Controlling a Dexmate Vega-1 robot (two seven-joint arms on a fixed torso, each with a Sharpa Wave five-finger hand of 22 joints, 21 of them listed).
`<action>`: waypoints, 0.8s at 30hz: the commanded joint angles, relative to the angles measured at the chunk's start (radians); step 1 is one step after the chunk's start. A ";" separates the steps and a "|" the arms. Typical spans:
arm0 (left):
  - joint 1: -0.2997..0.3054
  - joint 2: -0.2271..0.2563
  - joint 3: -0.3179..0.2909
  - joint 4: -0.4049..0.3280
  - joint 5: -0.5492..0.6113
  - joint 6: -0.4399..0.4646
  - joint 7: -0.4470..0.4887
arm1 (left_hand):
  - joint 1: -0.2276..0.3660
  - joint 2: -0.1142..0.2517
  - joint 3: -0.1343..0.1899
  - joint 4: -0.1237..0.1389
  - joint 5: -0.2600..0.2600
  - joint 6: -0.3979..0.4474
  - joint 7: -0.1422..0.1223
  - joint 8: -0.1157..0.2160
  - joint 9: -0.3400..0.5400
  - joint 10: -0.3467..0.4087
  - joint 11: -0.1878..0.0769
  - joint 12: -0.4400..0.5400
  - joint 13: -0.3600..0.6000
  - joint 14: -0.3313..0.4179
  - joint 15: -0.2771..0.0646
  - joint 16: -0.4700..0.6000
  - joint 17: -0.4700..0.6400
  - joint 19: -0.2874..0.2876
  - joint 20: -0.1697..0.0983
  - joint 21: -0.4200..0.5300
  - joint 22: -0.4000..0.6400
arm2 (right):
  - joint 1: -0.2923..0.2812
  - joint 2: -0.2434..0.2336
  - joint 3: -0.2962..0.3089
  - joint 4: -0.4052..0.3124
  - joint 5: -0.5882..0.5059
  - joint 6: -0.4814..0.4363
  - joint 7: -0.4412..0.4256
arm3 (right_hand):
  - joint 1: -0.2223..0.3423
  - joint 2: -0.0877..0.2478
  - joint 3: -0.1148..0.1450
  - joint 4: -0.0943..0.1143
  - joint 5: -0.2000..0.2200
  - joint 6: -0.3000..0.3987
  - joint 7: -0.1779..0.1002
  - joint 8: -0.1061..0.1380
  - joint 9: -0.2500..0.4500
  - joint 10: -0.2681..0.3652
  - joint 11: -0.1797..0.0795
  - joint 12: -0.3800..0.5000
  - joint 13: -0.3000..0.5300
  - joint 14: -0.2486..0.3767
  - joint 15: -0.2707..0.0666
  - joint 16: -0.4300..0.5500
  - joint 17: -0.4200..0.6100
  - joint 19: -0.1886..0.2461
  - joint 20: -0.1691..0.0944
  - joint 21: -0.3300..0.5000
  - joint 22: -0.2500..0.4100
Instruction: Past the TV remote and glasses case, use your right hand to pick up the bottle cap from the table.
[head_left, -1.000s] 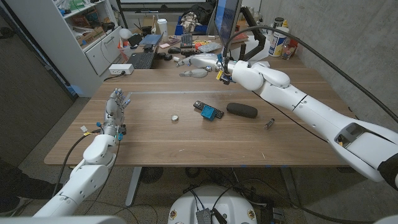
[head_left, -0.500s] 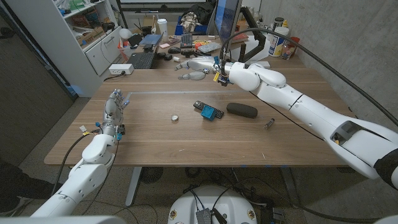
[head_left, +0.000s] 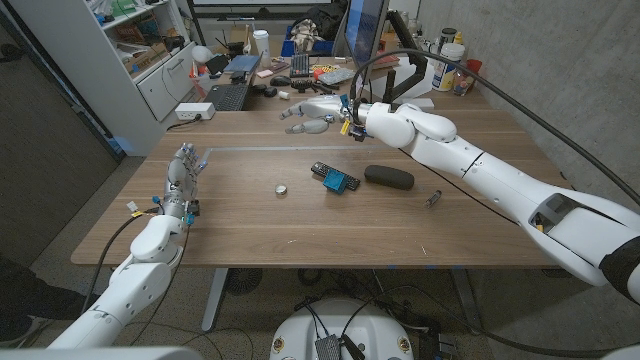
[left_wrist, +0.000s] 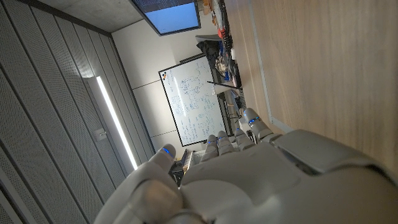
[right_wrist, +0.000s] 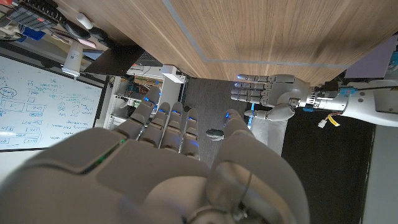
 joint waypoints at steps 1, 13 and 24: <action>0.007 0.004 0.001 -0.013 0.006 0.000 0.012 | -0.002 0.097 0.004 0.002 0.005 0.000 0.000 -0.001 0.005 -0.001 0.000 -0.001 0.002 -0.001 -0.001 0.003 0.002 -0.066 0.003 0.004 0.002 | -0.010 -0.013 -0.009 -0.013 -0.016 -0.003 0.007 | 0.001 -0.009 -0.006 -0.002 0.008 -0.003 -0.001 -0.001 0.003 0.002 -0.006 0.002 0.002 0.004 -0.013 -0.003 0.002 0.001 -0.041 -0.004 0.003; 0.026 -0.001 0.002 -0.037 0.014 -0.002 0.029 | -0.002 0.096 0.003 0.002 0.005 -0.001 -0.003 -0.002 0.005 0.000 0.000 -0.001 0.002 0.000 -0.001 0.004 0.002 -0.066 0.002 0.005 0.003 | -0.015 -0.024 -0.021 -0.026 -0.038 0.009 0.034 | 0.001 -0.012 -0.007 -0.003 0.011 -0.002 -0.003 0.000 0.003 0.004 -0.006 0.003 0.002 0.005 -0.014 -0.005 0.001 0.004 -0.040 -0.005 0.003; 0.040 -0.003 0.000 -0.055 0.021 -0.001 0.043 | -0.002 0.096 0.003 0.002 0.005 0.001 -0.004 -0.001 0.005 0.002 -0.003 -0.001 0.002 0.000 -0.002 0.003 0.002 -0.066 0.001 0.006 0.003 | -0.010 -0.022 -0.031 -0.015 -0.056 0.027 0.049 | 0.003 -0.009 -0.007 -0.004 0.014 -0.016 -0.011 -0.005 0.003 -0.005 -0.014 -0.001 0.003 0.004 -0.015 -0.006 0.001 0.007 -0.039 -0.007 0.003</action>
